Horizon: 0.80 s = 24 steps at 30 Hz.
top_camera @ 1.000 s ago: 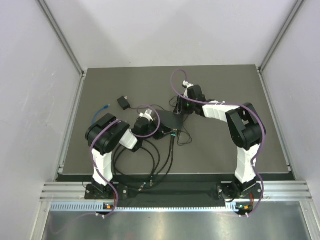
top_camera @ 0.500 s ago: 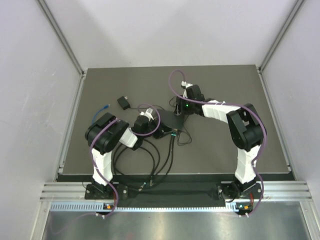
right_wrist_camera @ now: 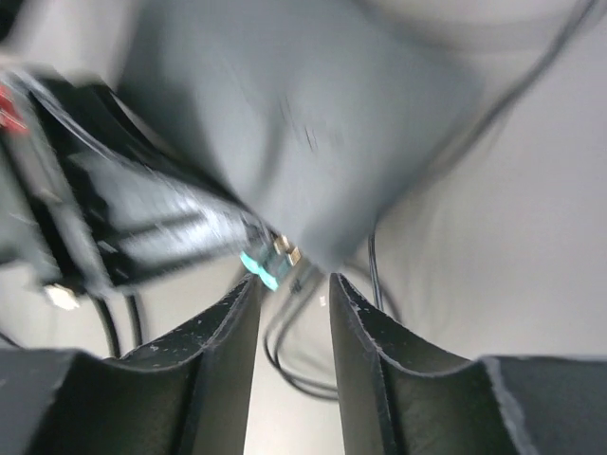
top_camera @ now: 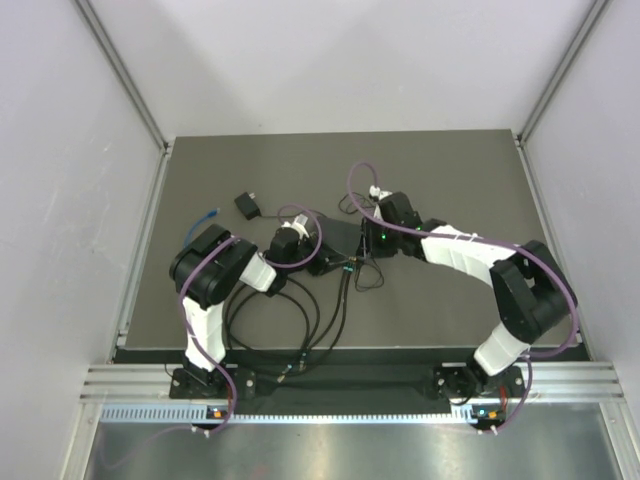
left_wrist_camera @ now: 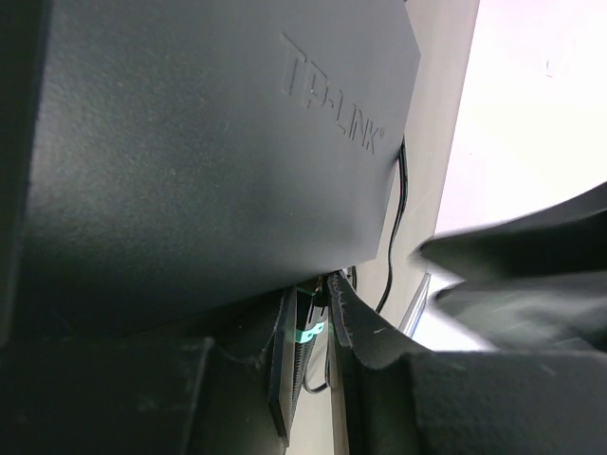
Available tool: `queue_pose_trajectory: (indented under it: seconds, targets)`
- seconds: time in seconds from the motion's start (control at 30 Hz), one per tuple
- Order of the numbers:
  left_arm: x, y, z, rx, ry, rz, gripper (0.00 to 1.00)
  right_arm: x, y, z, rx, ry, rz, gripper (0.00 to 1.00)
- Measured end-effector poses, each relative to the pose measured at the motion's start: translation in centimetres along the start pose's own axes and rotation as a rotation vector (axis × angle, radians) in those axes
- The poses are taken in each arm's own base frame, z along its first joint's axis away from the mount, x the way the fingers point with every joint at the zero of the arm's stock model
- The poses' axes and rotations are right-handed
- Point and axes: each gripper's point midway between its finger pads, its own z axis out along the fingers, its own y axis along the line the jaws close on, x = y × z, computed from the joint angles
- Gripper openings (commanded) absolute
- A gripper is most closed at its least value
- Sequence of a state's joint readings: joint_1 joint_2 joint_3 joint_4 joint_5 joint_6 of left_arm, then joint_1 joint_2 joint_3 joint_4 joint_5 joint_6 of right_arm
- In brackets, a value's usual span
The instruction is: Pull the plug from the switch port
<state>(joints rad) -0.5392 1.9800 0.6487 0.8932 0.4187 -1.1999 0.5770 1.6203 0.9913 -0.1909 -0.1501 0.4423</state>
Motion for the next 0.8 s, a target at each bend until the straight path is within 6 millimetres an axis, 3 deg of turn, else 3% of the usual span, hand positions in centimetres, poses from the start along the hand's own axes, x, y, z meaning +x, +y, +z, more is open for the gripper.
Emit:
queue_pose_trajectory:
  seconds: [0.1,0.17,0.5,0.6,0.7,0.8]
  targets:
    - [0.0,0.0,0.0,-0.005,0.000,-0.005,0.00,2.9,-0.5,0.4,0.017,0.061,0.043,0.35]
    - [0.0,0.0,0.0,-0.011,-0.001,-0.010,0.00,3.6,-0.6,0.7,0.021,0.074,0.068,0.36]
    - [-0.1,0.0,-0.2,-0.027,-0.006,-0.034,0.00,5.0,-0.1,2.9,-0.026,0.063,0.241,0.37]
    - [-0.1,0.0,-0.2,-0.028,-0.006,-0.039,0.00,4.6,0.4,3.4,-0.053,0.039,0.276,0.36]
    - [-0.3,0.1,-0.2,-0.034,-0.011,-0.042,0.00,4.4,0.6,3.7,-0.066,0.012,0.325,0.34]
    - [-0.3,0.1,-0.2,-0.037,-0.012,-0.043,0.00,4.3,0.5,3.9,-0.070,-0.018,0.379,0.24]
